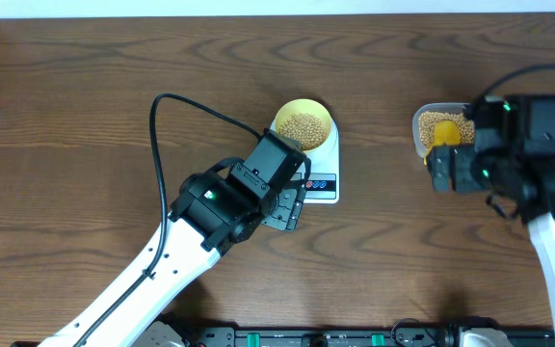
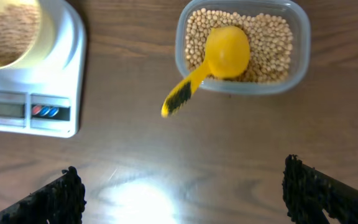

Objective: Scoop item into bowl and weigh 50g on scale

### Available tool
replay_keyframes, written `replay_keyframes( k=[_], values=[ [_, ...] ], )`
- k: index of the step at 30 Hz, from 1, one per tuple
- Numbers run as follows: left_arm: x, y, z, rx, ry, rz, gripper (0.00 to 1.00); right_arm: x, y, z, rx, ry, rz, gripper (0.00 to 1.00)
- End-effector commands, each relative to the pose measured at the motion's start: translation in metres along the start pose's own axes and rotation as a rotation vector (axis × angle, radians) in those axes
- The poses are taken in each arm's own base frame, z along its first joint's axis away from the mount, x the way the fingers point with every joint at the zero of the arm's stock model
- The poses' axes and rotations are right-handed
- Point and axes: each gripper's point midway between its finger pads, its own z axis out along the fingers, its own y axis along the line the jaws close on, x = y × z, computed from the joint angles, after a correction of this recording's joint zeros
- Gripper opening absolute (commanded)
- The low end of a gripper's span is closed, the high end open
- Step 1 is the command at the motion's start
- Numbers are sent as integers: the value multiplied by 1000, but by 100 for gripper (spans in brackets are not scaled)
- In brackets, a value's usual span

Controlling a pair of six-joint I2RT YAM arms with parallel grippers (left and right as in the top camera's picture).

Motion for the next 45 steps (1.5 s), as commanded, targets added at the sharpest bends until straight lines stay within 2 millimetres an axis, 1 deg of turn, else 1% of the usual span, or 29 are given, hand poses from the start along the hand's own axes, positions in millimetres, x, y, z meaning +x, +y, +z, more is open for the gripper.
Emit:
replay_keyframes(
  k=[1, 4, 6, 8, 10, 12, 14, 16, 18, 20, 21, 22, 23, 25, 27, 29, 30, 32, 34, 36, 38, 40, 42, 45],
  values=[
    [-5, -1, -4, 4, -12, 5, 78, 4, 8, -40, -16, -101, -2, 99],
    [-5, -1, -4, 4, -12, 5, 78, 16, 12, -73, -18, -184, 30, 99],
    [-5, -1, -4, 4, -12, 5, 78, 27, 14, -98, -21, -255, 54, 99],
    [-5, -1, -4, 4, -12, 5, 78, 41, 16, -116, -22, -308, 84, 99],
    [-5, -1, -4, 4, -12, 5, 78, 59, 14, -129, -11, -342, 117, 99],
    [-5, -1, -4, 4, -12, 5, 78, 73, 14, -137, -7, -373, 141, 99],
    [-5, -1, -4, 4, -12, 5, 78, 84, 14, -142, -17, -422, 177, 99],
    [-5, -1, -4, 4, -12, 5, 78, 91, 14, -142, -31, -465, 219, 99],
    [-5, -1, -4, 4, -12, 5, 78, 96, 10, -139, -26, -526, 280, 99],
    [-5, -1, -4, 4, -12, 5, 78, 100, 2, -132, -19, -578, 381, 99],
    [-5, -1, -4, 4, -12, 5, 78, 102, -3, -129, -20, -605, 448, 99],
    [-5, -1, -4, 4, -12, 5, 78, 104, -11, -123, -22, -651, 570, 99],
    [-5, -1, -4, 4, -12, 5, 78, 106, -17, -119, -20, -678, 643, 99],
    [-5, -1, -4, 4, -12, 5, 78, 113, -36, -108, 21, -741, 817, 99],
    [-5, -1, -4, 4, -12, 5, 78, 123, -54, -96, 82, -787, 937, 99],
    [-5, -1, -4, 4, -12, 5, 78, 128, -62, -80, 101, -801, 1013, 99],
    [-5, -1, -4, 4, -12, 5, 78, 126, -62, -73, 94, -790, 1023, 99],
    [-5, -1, -4, 4, -12, 5, 78, 116, -54, -58, 34, -783, 1007, 99],
    [-5, -1, -4, 4, -12, 5, 78, 105, -47, -49, -11, -790, 948, 99],
    [-5, -1, -4, 4, -12, 5, 78, 93, -40, -41, -22, -807, 798, 99],
    [-5, -1, -4, 4, -12, 5, 78, 85, -35, -34, -3, -824, 646, 99],
    [-5, -1, -4, 4, -12, 5, 78, 81, -36, -28, 45, -834, 518, 99],
    [-5, -1, -4, 4, -12, 5, 78, 77, -36, -25, 70, -849, 452, 99],
    [-5, -1, -4, 4, -12, 5, 78, 80, -42, -17, 159, -828, 326, 99]
  ],
)
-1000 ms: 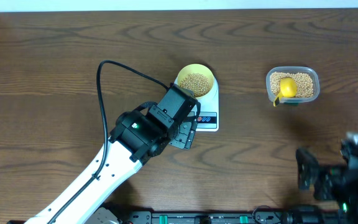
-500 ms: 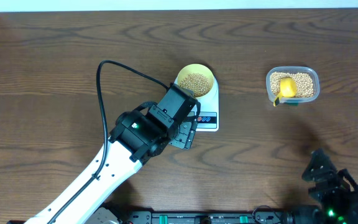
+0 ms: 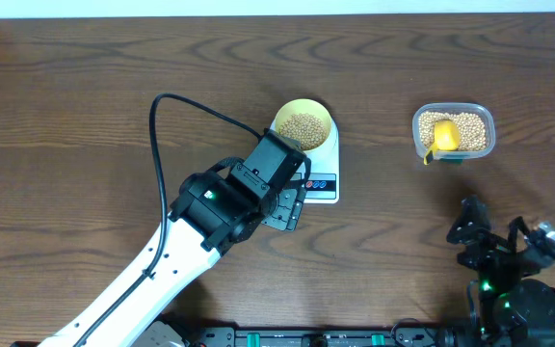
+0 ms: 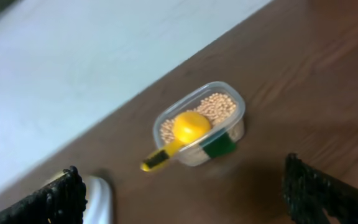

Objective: Scoop item into bowl and weigh 50g on scale

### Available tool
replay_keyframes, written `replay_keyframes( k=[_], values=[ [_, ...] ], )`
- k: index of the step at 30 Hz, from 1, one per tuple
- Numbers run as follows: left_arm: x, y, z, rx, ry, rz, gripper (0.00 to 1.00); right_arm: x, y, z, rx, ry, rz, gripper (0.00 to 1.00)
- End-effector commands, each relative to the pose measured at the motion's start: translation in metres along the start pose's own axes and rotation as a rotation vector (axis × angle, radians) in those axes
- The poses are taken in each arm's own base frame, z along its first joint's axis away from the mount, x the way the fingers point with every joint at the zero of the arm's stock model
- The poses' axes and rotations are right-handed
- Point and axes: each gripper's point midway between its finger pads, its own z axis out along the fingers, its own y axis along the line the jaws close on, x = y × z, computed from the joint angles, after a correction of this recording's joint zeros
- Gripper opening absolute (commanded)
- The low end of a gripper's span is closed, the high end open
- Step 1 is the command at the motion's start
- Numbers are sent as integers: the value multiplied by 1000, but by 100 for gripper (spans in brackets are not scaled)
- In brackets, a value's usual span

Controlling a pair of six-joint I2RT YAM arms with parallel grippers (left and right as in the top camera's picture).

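Observation:
A yellow bowl (image 3: 303, 125) heaped with soybeans stands on the white scale (image 3: 322, 183). To the right is a clear container (image 3: 454, 132) of soybeans. The yellow scoop (image 3: 443, 135) lies in it, its handle sticking over the front rim. The right wrist view shows the same container (image 4: 225, 109) and scoop (image 4: 190, 126) far ahead. My right gripper (image 4: 182, 180) is open and empty, drawn back near the table's front edge (image 3: 470, 231). My left gripper (image 3: 287, 207) hangs at the scale's front left corner; its jaws are not clear from above.
The left arm (image 3: 210, 207) runs diagonally from the bottom left toward the scale, with a black cable (image 3: 167, 125) looping above it. The right arm's base (image 3: 509, 289) is at the bottom right. A pale wall (image 4: 73, 62) lies beyond the table's far edge.
My right gripper was just in front of the bean container, looking straight down on it. It is now far back near the front edge, tilted up, still open. The left arm has not moved.

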Motion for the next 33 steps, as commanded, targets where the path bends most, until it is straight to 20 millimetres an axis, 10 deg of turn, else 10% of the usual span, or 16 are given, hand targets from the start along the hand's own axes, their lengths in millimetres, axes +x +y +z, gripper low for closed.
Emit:
replay_keyframes(
  k=[1, 13, 33],
  values=[
    [-5, 0, -3, 1, -12, 5, 78, 11, -6, 6, 12, 20, -299, 99],
    [-5, 0, -3, 1, -12, 5, 78, 71, -33, 28, 47, 149, -382, 99],
    [-5, 0, -3, 1, -12, 5, 78, 71, -30, 29, 21, 146, -577, 99]
  ],
)
